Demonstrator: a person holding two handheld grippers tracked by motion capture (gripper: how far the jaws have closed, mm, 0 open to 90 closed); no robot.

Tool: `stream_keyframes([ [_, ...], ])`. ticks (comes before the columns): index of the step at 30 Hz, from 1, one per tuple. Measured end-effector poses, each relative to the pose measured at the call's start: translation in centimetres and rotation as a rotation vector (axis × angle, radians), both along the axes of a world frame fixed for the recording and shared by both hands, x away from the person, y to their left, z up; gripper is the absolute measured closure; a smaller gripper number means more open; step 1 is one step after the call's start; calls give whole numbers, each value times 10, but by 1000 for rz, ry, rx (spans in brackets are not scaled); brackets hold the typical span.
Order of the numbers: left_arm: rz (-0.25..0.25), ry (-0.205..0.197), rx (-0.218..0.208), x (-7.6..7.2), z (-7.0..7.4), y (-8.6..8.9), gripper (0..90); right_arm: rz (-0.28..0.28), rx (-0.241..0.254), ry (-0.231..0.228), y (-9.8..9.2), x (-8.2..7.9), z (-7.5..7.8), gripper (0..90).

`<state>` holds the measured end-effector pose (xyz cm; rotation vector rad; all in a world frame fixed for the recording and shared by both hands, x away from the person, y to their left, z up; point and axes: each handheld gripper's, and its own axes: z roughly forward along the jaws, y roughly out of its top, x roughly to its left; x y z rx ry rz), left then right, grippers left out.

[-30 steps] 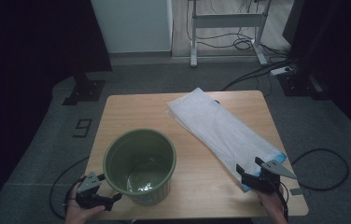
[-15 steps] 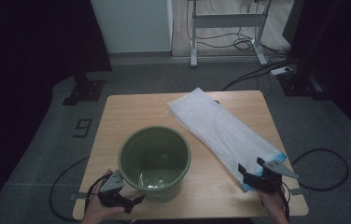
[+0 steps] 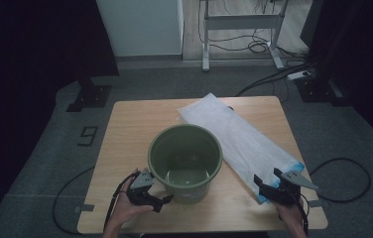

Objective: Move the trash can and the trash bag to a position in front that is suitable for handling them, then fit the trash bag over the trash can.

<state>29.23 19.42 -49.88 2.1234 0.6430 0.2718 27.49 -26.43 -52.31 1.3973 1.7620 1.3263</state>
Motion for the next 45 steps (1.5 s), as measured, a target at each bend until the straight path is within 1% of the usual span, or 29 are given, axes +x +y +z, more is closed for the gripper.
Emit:
stream_keyframes([
  [5,-1,5,-6,8,-1,-16,16,1,-7,-1,1,-1,0,134],
  [6,5,0,17,8,-3,-23,34,-1,-9,-1,1,-1,0,134],
  [9,13,-3,30,8,-4,-25,48,-6,-23,-2,1,0,0,132],
  [11,33,4,15,9,-4,-20,43,-3,-35,-3,3,0,1,130],
  [12,54,0,15,8,-3,-16,51,3,-51,-8,5,0,2,127],
  [14,98,-12,29,3,-1,-7,51,13,-57,-8,9,1,3,126],
  [16,107,-14,28,2,-1,-3,51,15,-61,-7,11,1,3,125],
  [18,140,-14,22,0,-1,8,52,4,-91,2,16,1,4,125],
  [19,140,-14,22,0,-1,8,55,4,-91,2,16,1,4,125],
  [22,184,-4,18,2,-3,20,58,-21,-140,30,24,4,4,128],
  [23,194,3,4,3,-5,24,63,-20,-158,47,29,7,3,128],
  [24,194,2,6,4,-8,29,69,-6,-179,85,39,15,1,129],
  [25,194,2,6,4,-8,29,70,-6,-179,85,39,15,1,129],
  [27,201,3,40,5,-12,31,70,-10,-193,120,48,26,-1,130],
  [28,199,6,45,6,-13,32,69,-21,-207,167,58,39,-5,131],
  [29,203,9,49,6,-14,33,69,-21,-207,167,58,39,-5,131],
  [30,217,10,52,7,-15,35,67,-16,-211,202,64,47,-10,131],
  [31,217,10,52,7,-15,35,68,-16,-211,202,64,47,-10,131],
  [32,221,14,48,8,-16,37,69,-21,-217,234,71,56,-15,132],
  [33,226,19,49,9,-18,38,69,-21,-217,234,71,56,-15,132],
  [35,233,31,52,11,-22,41,70,-34,-236,258,77,66,-21,139],
  [36,237,38,65,11,-24,42,71,-53,-247,271,80,74,-24,170],
  [37,237,38,65,11,-24,42,71,-53,-247,271,80,74,-24,170],
  [38,240,38,75,10,-25,42,72,-92,-284,277,82,79,-26,298],
  [39,242,36,78,10,-25,42,72,-92,-284,277,82,79,-26,298],
  [40,243,36,78,10,-25,42,74,-95,-300,258,80,79,-26,445],
  [41,244,36,81,11,-25,43,74,-95,-300,258,80,79,-26,445],
  [43,253,38,81,11,-26,43,76,-84,-302,264,75,77,-25,548],
  [45,256,42,70,11,-27,44,82,-97,-297,264,66,71,-25,630],
])
